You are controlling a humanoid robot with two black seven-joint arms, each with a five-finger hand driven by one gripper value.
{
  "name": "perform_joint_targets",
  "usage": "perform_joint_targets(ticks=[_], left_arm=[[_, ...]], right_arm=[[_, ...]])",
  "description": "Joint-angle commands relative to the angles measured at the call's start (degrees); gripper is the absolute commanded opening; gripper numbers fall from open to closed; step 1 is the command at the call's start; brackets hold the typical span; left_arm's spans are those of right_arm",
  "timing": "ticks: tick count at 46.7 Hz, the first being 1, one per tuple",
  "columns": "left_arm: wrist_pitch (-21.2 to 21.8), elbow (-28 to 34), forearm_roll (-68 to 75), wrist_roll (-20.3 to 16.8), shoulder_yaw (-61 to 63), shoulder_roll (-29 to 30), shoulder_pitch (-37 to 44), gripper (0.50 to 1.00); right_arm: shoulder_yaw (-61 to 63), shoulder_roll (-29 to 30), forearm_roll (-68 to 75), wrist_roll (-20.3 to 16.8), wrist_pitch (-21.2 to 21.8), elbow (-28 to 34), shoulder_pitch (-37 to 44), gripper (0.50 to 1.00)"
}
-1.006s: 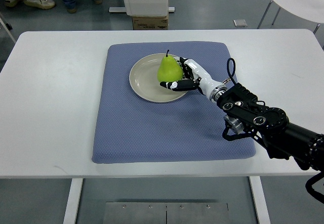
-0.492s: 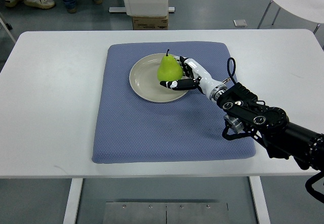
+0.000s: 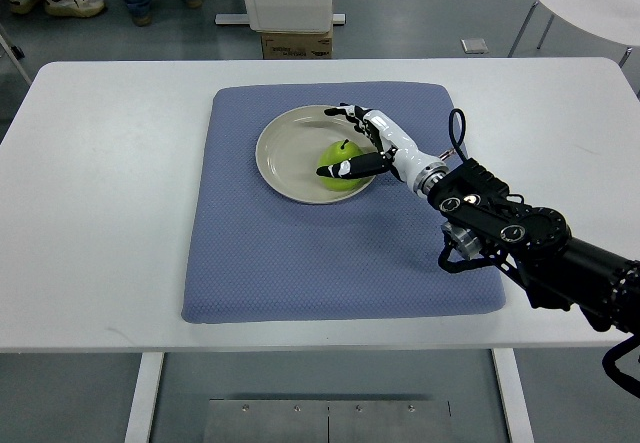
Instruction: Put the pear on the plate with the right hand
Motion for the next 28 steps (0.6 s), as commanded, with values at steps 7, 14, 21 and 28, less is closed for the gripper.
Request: perform_joint_targets(ticks=[7, 14, 21, 28], left_arm=[[0.0, -0.1, 0.0, 0.0, 0.0, 0.0, 0.0, 1.0], [0.0, 0.0, 0.0, 0.1, 0.0, 0.0, 0.0, 1.0], [0.0, 0.0, 0.0, 0.0, 0.0, 0.0, 0.0, 1.0], [0.0, 0.0, 0.0, 0.1, 0.0, 0.0, 0.0, 1.0]], right_arm=[[0.0, 0.0, 0.0, -0.1, 0.6, 0.6, 0.8, 1.0], [0.0, 0.0, 0.0, -0.1, 1.0, 1.6, 1.2, 1.0], [-0.1, -1.1, 0.0, -0.1, 1.1, 3.3, 1.1, 1.0], [-0.2, -4.2, 0.0, 0.0, 1.3, 4.8, 0.8, 1.0]])
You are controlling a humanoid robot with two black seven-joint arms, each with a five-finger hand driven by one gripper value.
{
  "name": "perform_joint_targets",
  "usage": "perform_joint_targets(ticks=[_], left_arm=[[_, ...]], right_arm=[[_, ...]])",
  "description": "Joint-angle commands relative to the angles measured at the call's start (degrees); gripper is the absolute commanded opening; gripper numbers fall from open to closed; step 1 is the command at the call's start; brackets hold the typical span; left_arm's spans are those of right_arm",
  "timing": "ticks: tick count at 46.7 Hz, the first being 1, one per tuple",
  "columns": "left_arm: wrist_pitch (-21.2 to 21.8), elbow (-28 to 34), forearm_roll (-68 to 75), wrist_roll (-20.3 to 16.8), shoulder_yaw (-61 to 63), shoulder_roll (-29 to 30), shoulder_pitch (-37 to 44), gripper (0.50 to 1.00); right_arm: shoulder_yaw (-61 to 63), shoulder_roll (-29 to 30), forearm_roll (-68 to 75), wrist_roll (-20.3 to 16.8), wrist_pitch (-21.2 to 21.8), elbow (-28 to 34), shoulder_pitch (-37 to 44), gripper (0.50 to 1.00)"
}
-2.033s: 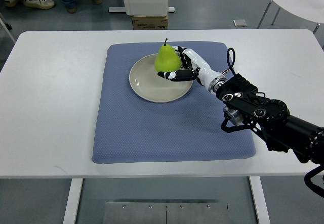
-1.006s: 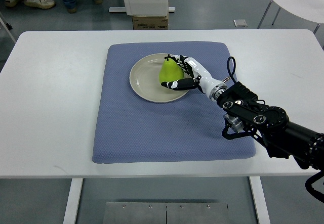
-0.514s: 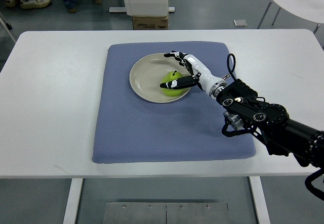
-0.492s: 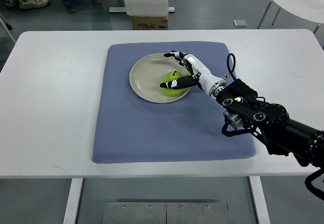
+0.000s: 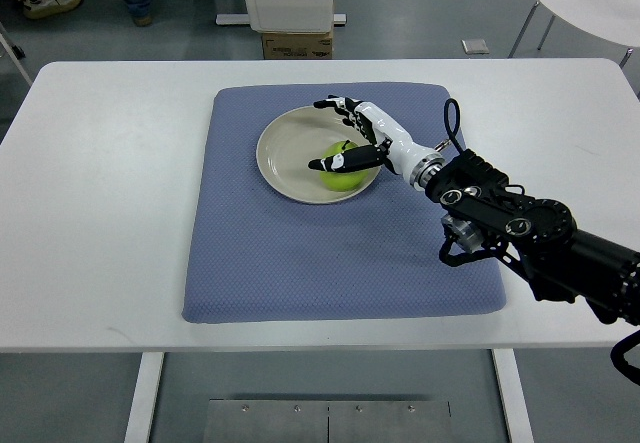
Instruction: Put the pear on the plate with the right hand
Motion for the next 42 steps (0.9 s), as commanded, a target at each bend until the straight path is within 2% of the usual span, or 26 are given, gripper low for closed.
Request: perform_joint_targets(ticks=[1, 27, 34, 42], left_arm=[[0.0, -0.1, 0.0, 0.0, 0.0, 0.0, 0.0, 1.0], [0.0, -0.1, 0.0, 0.1, 0.0, 0.0, 0.0, 1.0], [0.0, 0.0, 0.0, 0.0, 0.0, 0.0, 0.0, 1.0], [0.0, 0.0, 0.0, 0.0, 0.0, 0.0, 0.0, 1.0]], right_arm=[[0.0, -1.7, 0.0, 0.1, 0.2, 0.9, -0.2, 1.0], [0.4, -11.2, 0.1, 0.4, 0.9, 3.9, -1.7, 1.0], [5.2, -11.3, 0.8, -0.3, 0.6, 3.5, -4.2, 1.0], [13.5, -11.2, 0.8, -3.3, 0.0, 2.5, -6.8, 1.0]])
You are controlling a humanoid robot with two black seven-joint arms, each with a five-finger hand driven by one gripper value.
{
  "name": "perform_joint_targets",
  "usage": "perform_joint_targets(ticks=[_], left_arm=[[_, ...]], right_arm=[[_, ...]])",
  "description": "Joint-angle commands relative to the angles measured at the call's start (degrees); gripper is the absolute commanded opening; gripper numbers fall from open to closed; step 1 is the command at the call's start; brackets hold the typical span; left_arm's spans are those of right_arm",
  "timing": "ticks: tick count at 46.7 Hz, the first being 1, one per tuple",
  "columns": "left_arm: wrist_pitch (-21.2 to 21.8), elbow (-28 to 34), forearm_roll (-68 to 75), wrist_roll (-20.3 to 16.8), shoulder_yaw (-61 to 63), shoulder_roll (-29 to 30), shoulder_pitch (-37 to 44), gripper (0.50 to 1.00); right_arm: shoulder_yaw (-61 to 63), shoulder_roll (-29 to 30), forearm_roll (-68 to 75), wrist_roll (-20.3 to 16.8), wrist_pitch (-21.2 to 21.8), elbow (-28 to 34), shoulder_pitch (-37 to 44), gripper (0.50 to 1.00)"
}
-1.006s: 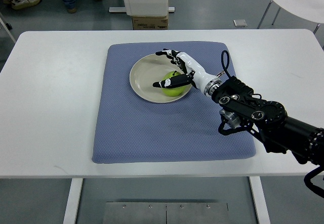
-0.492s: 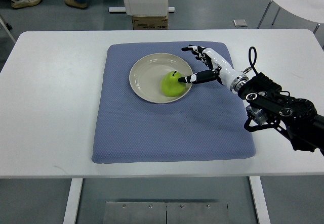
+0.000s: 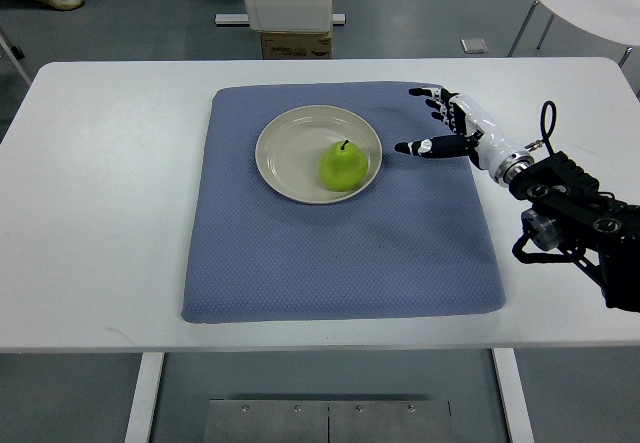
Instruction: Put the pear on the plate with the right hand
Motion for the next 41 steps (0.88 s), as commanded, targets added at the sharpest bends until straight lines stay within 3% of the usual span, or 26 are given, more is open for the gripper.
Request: perform_joint_targets(ticks=[1, 15, 41], left_arm=[[0.0, 0.0, 0.0, 0.0, 0.0, 0.0, 0.0, 1.0], [0.0, 0.0, 0.0, 0.0, 0.0, 0.0, 0.0, 1.0], [0.0, 0.0, 0.0, 0.0, 0.0, 0.0, 0.0, 1.0]], right_arm=[[4.0, 0.1, 0.0, -1.6, -0.1, -0.3, -1.0, 1.0], [17.5, 1.4, 0.2, -6.1, -2.0, -0.4, -2.4, 1.0], [38.6, 11.4, 0.2, -5.7, -3.2, -1.5, -8.6, 1.0]])
